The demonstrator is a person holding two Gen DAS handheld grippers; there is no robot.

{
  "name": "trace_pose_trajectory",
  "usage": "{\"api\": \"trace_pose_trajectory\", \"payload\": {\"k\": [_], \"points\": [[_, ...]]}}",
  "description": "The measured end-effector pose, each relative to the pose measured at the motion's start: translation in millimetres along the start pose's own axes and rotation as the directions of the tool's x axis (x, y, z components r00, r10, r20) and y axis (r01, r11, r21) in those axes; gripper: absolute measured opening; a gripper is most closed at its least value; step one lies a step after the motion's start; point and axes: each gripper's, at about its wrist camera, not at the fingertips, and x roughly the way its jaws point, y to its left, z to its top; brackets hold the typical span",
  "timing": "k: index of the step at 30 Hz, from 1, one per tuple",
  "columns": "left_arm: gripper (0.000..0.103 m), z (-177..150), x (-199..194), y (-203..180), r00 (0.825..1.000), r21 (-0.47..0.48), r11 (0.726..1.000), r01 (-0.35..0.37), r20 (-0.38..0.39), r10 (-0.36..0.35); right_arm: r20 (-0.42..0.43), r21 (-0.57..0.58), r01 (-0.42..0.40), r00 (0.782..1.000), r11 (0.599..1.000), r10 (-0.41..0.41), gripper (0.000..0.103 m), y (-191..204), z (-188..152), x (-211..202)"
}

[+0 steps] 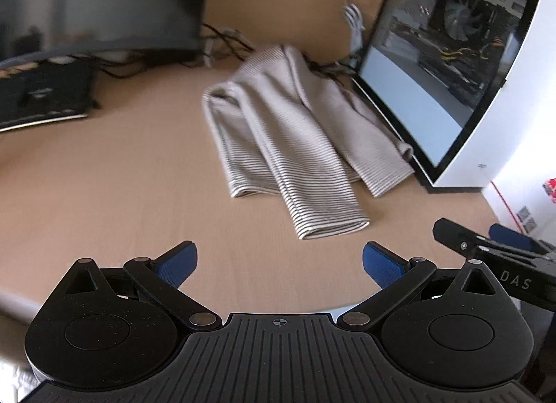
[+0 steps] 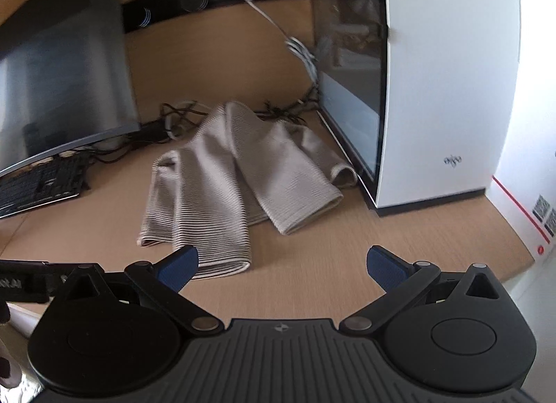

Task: Fold clothes
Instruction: 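Move both grippers down onto the striped shirt near its shoulders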

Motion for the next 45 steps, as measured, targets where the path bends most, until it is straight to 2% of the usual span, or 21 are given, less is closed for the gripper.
{"api": "trace_pose_trajectory", "payload": {"k": [5, 10, 14, 17, 22, 25, 28, 30, 34, 35, 40, 45], "points": [[0.103, 13.8, 18.9, 26.3, 0.992, 0.011, 0.995, 0.102, -0.073, -0.101, -0.06, 0.078, 0.11, 0.993, 0.991, -0.105, 0.103, 7.7, 0.0, 11.2], [0.103, 28.1, 40.8, 46.3, 0.975, 0.007, 0.982, 0.188, -0.121, -0.185, -0.132, 0.158, 0.155, 0.982, 0.975, -0.135, 0.103, 23.6, -5.9, 21.3], [0.103, 52.8, 58.8, 47.5, 0.97, -0.013, 0.976, 0.219, -0.105, -0.219, -0.153, 0.128, 0.181, 0.975, 0.975, -0.161, 0.103, 34.3, -6.3, 21.1], [0.103, 74.7, 72.0, 43.7, 0.968, -0.022, 0.969, 0.245, -0.059, -0.246, -0.152, 0.118, 0.195, 0.972, 0.974, -0.176, 0.103, 32.1, 2.0, 27.9], [0.103, 108.2, 108.9, 45.3, 0.968, -0.061, 0.967, 0.246, -0.029, -0.248, -0.158, 0.125, 0.14, 0.98, 0.982, -0.119, 0.103, 22.0, 22.9, 57.8], [0.103, 121.1, 131.0, 46.1, 0.975, -0.127, 0.969, 0.21, -0.051, -0.218, -0.139, 0.124, 0.087, 0.988, 0.988, -0.07, 0.103, 18.0, 41.2, 87.1], [0.103, 130.1, 151.0, 45.4, 0.974, -0.186, 0.963, 0.194, -0.083, -0.212, -0.125, 0.173, 0.022, 0.992, 0.985, -0.001, 0.103, 11.6, 66.3, 122.5], [0.103, 135.1, 164.0, 41.8, 0.972, -0.195, 0.962, 0.189, -0.1, -0.211, -0.105, 0.22, -0.03, 0.993, 0.975, 0.054, 0.103, 8.0, 81.1, 143.1], [0.103, 139.0, 189.4, 40.2, 0.977, -0.219, 0.966, 0.139, -0.129, -0.17, -0.088, 0.281, -0.087, 0.989, 0.956, 0.116, 0.103, 8.3, 104.1, 188.1], [0.103, 137.6, 189.5, 38.7, 0.98, -0.205, 0.969, 0.141, -0.109, -0.165, -0.09, 0.283, -0.089, 0.989, 0.955, 0.119, 0.103, 9.7, 107.8, 198.2], [0.103, 124.6, 179.3, 35.6, 0.983, -0.119, 0.983, 0.143, -0.098, -0.155, -0.131, 0.267, -0.108, 0.98, 0.958, 0.147, 0.103, 12.5, 113.0, 237.9], [0.103, 99.2, 149.7, 49.8, 0.976, -0.093, 0.982, 0.166, -0.126, -0.177, -0.193, 0.274, -0.16, 0.957, 0.948, 0.217, 0.103, 13.6, 102.0, 244.0]]}}
